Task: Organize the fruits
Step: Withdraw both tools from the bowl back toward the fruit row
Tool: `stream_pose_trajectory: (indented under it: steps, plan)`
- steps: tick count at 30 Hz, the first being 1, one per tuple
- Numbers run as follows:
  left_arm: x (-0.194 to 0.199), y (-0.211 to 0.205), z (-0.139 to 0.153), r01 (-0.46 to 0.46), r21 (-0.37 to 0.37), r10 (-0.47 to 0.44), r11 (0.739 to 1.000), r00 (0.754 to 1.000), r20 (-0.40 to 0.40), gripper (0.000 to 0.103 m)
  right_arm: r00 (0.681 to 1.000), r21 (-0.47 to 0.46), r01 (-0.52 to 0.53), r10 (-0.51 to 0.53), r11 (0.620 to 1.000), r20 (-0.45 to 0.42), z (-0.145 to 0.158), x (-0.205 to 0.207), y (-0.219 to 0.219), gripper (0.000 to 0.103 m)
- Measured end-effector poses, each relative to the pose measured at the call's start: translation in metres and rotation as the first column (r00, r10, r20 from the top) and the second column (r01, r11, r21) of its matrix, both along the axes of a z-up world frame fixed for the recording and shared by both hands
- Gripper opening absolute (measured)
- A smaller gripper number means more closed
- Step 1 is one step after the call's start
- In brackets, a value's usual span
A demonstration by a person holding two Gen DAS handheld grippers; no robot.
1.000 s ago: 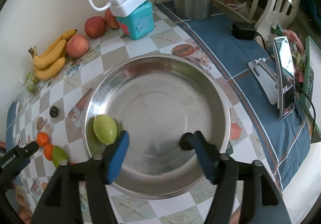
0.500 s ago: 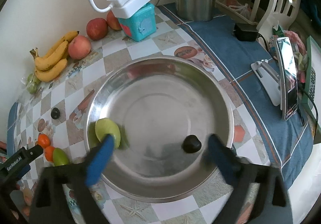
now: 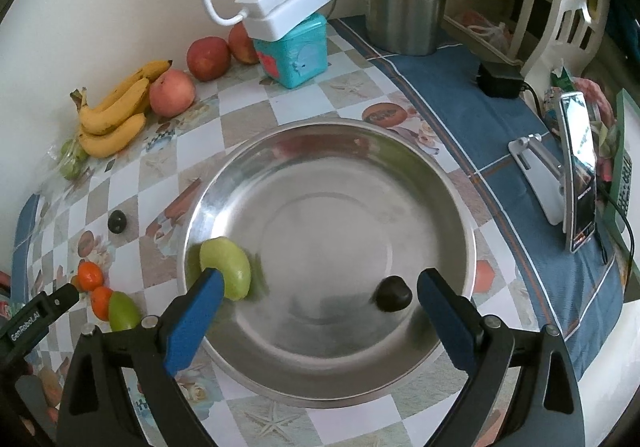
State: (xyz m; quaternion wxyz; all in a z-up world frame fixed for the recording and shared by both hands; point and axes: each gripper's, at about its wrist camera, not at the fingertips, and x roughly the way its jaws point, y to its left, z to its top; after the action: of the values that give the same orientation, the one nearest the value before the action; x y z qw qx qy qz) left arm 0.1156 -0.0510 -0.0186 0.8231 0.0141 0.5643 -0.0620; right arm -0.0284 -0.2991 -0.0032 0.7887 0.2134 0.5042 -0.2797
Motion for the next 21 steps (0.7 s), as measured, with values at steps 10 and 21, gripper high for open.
stream_pose_trajectory:
  steps: [10, 21]
  plan:
    - [-0.001, 0.045, 0.005, -0.075, 0.023, 0.075, 0.997, 0.997, 0.019, 0.103, 0.992, 0.043, -0.123, 0.123, 0.991, 0.013, -0.002, 0.021, 0.038, 0.097]
    - [-0.002, 0.111, 0.012, -0.233, -0.012, 0.233, 0.973, 0.972, 0.034, 0.103, 0.950, 0.131, -0.311, 0.306, 0.941, 0.056, -0.005, 0.051, 0.108, 0.097]
